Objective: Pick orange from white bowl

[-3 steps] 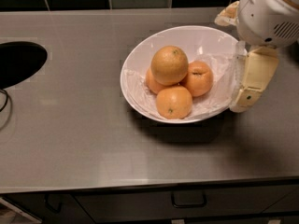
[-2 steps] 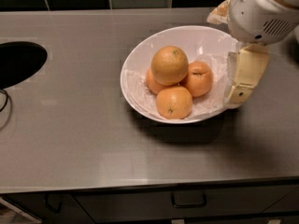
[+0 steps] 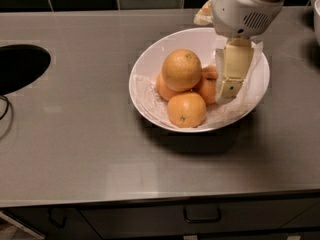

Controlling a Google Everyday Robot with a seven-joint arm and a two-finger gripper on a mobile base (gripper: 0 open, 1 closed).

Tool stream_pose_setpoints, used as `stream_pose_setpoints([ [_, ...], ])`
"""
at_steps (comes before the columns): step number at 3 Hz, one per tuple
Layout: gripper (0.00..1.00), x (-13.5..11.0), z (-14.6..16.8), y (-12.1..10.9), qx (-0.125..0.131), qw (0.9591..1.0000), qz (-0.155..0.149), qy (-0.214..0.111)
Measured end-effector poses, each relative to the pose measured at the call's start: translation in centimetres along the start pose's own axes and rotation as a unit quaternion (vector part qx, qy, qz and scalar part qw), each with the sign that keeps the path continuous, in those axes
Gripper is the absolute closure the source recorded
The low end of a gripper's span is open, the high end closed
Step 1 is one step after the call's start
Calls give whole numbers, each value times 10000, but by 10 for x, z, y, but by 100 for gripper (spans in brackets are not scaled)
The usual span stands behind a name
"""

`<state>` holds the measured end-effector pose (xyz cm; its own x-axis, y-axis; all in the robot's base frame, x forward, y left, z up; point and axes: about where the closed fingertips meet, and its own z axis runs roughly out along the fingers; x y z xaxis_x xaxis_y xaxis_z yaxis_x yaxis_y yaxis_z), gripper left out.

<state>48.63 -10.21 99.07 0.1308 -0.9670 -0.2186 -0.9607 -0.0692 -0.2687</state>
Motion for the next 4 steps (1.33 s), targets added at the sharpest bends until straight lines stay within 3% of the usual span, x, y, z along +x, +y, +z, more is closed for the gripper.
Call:
stream_pose_setpoints([
  [2, 8, -18, 28, -11, -319, 9989, -291, -158],
  [3, 15, -23, 37, -14, -410, 9984, -338, -214],
  [4, 15, -24, 40, -15, -438, 9981, -363, -230],
])
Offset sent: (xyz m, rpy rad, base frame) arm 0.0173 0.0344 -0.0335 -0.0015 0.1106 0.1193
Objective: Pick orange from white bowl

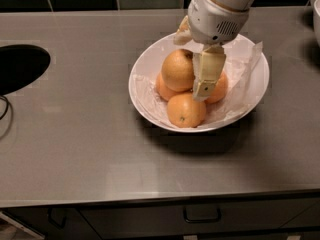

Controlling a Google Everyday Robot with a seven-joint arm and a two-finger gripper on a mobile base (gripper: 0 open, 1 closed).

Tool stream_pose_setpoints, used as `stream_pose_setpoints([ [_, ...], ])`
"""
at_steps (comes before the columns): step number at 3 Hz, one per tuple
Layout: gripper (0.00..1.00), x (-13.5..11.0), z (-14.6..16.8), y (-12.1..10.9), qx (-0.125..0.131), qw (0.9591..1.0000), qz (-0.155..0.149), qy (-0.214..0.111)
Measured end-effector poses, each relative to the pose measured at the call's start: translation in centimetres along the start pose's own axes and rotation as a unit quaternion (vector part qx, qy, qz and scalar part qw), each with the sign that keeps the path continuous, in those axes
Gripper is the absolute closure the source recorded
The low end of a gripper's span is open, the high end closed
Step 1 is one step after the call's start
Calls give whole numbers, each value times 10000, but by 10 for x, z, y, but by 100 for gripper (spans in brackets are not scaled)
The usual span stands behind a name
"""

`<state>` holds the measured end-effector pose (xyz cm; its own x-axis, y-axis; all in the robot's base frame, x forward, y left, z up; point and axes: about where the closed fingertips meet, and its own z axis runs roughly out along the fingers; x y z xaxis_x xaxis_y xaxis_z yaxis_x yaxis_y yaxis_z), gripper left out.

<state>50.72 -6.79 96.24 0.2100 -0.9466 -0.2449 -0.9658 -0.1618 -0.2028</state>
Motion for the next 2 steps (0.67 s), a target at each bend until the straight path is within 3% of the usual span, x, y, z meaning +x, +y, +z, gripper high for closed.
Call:
stream_pose_setpoints([
  [2, 15, -6, 11, -7, -119, 9999, -109, -33],
])
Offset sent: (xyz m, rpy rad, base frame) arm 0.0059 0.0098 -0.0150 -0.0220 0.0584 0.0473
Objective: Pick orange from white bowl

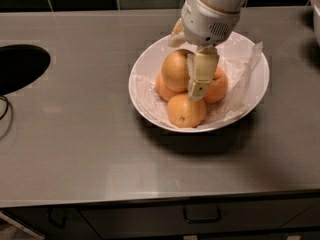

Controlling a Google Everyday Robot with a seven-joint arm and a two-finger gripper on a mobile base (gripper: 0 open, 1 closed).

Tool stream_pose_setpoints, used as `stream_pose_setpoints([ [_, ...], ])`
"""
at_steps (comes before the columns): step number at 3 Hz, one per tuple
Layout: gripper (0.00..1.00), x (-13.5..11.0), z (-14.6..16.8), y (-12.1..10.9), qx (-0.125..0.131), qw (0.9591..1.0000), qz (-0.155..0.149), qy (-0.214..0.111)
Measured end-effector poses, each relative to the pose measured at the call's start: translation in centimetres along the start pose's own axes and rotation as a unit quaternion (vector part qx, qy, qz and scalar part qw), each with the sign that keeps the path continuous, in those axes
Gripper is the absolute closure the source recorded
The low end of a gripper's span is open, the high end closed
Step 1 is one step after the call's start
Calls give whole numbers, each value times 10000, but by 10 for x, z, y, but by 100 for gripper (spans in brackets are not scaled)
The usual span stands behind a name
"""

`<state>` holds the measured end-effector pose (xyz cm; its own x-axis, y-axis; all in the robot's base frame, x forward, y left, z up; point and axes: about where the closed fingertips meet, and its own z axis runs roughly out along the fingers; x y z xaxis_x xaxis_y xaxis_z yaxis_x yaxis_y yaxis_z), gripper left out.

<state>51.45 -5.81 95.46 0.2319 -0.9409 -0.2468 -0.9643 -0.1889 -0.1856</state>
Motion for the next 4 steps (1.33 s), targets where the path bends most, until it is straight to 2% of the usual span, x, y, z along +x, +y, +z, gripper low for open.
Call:
stream_pose_setpoints([
  [4, 21, -4, 22, -13, -248, 9996, -144, -18],
])
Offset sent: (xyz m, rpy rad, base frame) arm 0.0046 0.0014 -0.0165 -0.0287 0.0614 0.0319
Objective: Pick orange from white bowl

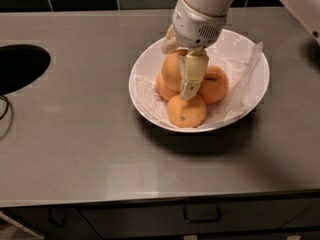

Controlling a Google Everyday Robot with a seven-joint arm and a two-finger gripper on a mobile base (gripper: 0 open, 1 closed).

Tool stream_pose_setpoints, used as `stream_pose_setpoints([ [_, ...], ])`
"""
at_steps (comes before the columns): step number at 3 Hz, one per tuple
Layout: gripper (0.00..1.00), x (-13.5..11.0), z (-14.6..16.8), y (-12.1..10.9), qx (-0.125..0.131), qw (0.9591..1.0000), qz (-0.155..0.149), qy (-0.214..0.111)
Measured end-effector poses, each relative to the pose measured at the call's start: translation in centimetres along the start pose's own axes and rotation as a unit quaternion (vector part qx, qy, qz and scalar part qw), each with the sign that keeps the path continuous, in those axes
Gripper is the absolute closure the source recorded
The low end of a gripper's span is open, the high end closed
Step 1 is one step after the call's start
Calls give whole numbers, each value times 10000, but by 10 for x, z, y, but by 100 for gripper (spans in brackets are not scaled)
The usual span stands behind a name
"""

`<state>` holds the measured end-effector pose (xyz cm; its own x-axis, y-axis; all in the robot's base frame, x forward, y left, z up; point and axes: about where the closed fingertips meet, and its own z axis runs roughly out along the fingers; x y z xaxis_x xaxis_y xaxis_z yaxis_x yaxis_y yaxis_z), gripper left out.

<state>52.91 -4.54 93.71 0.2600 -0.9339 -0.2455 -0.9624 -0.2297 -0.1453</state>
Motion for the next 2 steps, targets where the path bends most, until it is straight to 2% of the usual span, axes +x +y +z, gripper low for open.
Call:
stream_pose_setpoints([
  [2, 21, -2, 10, -10, -105, 9999, -70, -9],
])
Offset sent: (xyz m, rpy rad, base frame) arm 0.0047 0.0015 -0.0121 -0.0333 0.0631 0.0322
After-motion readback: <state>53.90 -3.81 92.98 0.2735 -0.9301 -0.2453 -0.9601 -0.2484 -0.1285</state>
